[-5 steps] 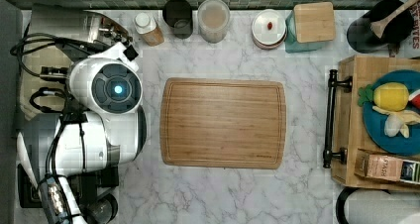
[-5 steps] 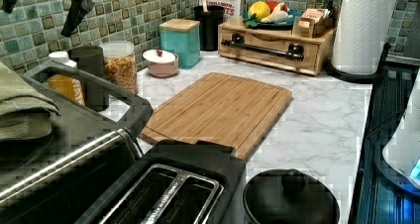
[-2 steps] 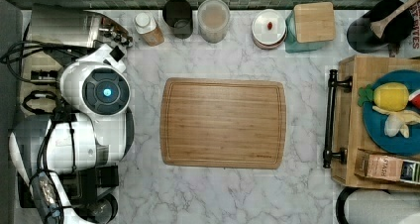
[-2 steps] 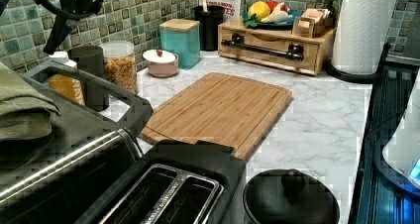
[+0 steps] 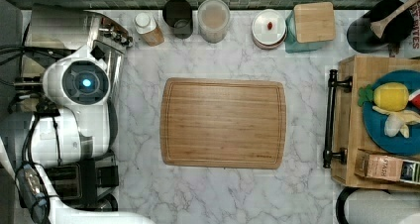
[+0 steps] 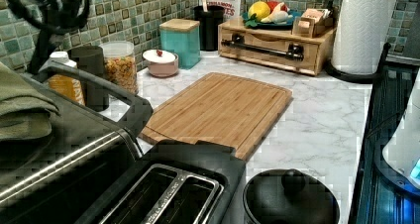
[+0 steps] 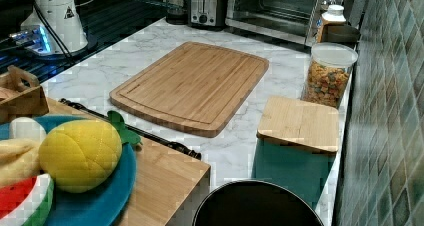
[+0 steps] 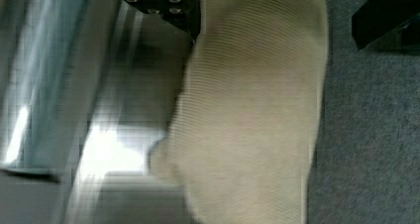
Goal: Pick up the towel.
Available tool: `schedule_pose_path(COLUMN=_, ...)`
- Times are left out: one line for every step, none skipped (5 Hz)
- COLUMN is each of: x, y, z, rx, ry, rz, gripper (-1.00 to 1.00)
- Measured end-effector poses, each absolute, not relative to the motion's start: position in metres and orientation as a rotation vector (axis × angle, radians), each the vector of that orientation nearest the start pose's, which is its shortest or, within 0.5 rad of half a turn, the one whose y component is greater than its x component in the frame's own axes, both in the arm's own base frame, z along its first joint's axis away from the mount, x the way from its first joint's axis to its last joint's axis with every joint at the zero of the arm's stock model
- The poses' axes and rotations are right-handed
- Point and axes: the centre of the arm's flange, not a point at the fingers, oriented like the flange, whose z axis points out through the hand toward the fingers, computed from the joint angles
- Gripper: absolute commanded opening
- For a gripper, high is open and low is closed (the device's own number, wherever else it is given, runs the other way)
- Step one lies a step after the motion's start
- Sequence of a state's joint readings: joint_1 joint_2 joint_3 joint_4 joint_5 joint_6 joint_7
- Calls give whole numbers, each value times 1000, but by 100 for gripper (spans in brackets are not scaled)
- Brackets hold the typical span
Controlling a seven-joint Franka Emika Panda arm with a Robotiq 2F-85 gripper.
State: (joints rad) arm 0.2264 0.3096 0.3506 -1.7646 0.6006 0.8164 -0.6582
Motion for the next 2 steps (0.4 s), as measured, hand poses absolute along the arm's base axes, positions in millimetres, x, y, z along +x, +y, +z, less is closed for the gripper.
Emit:
schedule_pose_path(x=575, y=377, z=421, rx=-2552, ry=-125, rz=-147, gripper=-100)
schedule_pose_path(x=587, y=375, z=410, rx=-2612, ry=-25, rz=-114, gripper=-100)
